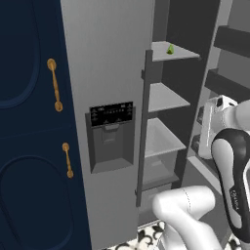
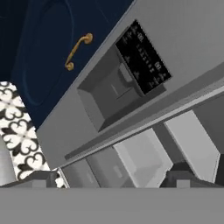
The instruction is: Grab a lemon wedge from the fridge and one ice cube from the ice bowl, and put them in the glass of lemonade.
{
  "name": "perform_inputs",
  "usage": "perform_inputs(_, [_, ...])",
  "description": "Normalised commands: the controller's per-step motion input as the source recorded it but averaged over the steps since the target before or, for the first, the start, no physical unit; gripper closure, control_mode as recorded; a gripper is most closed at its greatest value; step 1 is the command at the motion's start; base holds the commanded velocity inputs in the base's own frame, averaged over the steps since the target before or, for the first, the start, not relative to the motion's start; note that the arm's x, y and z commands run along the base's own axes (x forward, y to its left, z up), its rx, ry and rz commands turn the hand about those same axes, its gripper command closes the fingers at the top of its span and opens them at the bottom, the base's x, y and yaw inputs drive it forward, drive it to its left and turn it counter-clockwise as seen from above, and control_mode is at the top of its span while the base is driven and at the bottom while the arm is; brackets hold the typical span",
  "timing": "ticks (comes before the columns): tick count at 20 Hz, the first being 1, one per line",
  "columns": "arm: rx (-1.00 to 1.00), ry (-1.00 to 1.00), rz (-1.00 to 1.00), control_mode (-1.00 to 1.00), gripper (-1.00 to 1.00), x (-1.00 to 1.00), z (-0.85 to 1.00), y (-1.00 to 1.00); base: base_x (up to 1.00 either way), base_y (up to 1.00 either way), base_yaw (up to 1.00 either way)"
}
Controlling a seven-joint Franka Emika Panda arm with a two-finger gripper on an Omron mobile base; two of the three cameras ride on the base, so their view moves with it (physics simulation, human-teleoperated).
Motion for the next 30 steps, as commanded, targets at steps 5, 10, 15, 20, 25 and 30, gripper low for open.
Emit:
perform_inputs(5, [-0.08,-0.10,0.19,-1.00,-1.00,-0.22,-0.04,0.46,0.00,0.00,0.00])
perform_inputs(10, [-0.02,-0.11,-0.01,-1.00,-1.00,-0.29,0.00,0.66,0.00,0.00,0.00])
perform_inputs(15, [-0.12,-0.14,0.00,-1.00,-1.00,-0.11,0.00,0.16,0.00,0.00,0.00])
perform_inputs(20, [-0.18,-0.04,0.01,-1.00,-1.00,0.00,-0.03,0.00,0.00,0.00,0.00])
perform_inputs(25, [-0.09,0.00,-0.05,-1.00,-1.00,0.00,-0.10,0.00,0.00,0.00,0.00])
perform_inputs(30, [0.00,0.00,-0.10,-1.00,-1.00,0.00,-0.05,0.00,0.00,0.00,0.00])
